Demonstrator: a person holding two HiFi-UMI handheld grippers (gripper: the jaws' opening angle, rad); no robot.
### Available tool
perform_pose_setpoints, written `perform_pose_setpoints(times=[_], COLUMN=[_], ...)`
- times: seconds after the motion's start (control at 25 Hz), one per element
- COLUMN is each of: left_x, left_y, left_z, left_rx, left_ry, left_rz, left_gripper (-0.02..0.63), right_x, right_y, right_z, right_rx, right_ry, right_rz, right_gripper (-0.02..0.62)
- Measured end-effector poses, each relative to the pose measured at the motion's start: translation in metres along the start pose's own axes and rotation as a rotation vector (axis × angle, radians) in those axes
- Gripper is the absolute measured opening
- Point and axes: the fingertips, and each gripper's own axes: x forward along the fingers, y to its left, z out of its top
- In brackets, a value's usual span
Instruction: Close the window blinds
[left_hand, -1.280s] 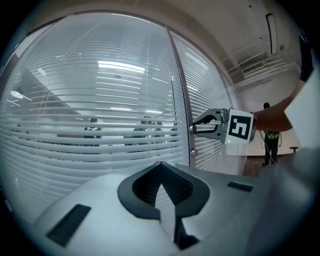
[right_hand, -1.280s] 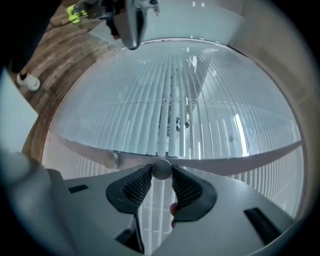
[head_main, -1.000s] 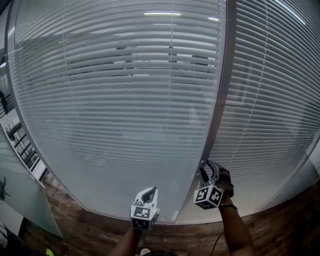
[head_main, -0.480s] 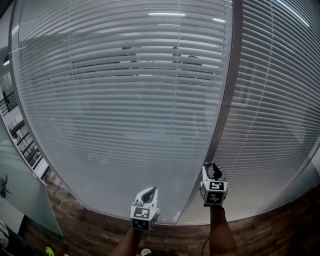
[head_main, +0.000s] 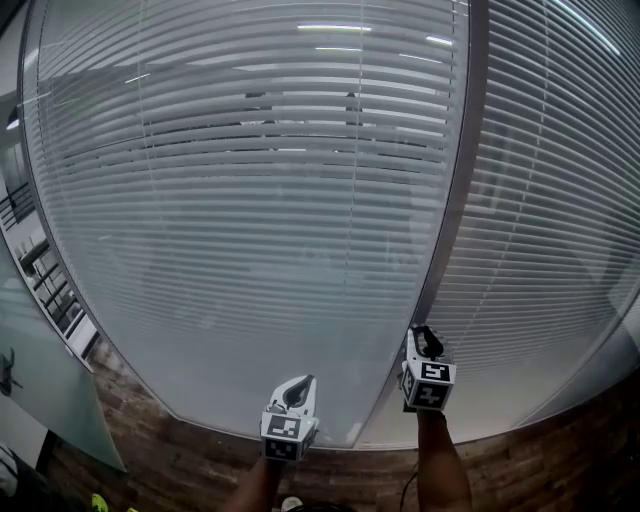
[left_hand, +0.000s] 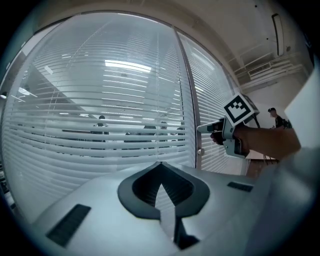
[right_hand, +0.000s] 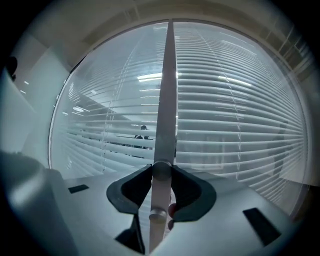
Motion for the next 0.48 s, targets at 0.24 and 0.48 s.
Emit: perform_pose_setpoints(times=[0.24, 0.48], left_x=[0.000, 0.003], left_y=[0.001, -0.006], left_z=[-0.001, 0.002], left_rx=[0.011, 0.042], left_ry=[-0.001, -0.002], left_rz=[-0.002, -0.024], left_gripper=[0.000, 0.000], right_x=[-0.001, -0.002], right_y=[0.006, 0.012], right_z=[0.000, 0.000], right_rx=[-0.265, -0.714], right_ry=[0.021, 0.044], right_rz=[-0.025, -0.041], right_gripper=[0.127, 0.127])
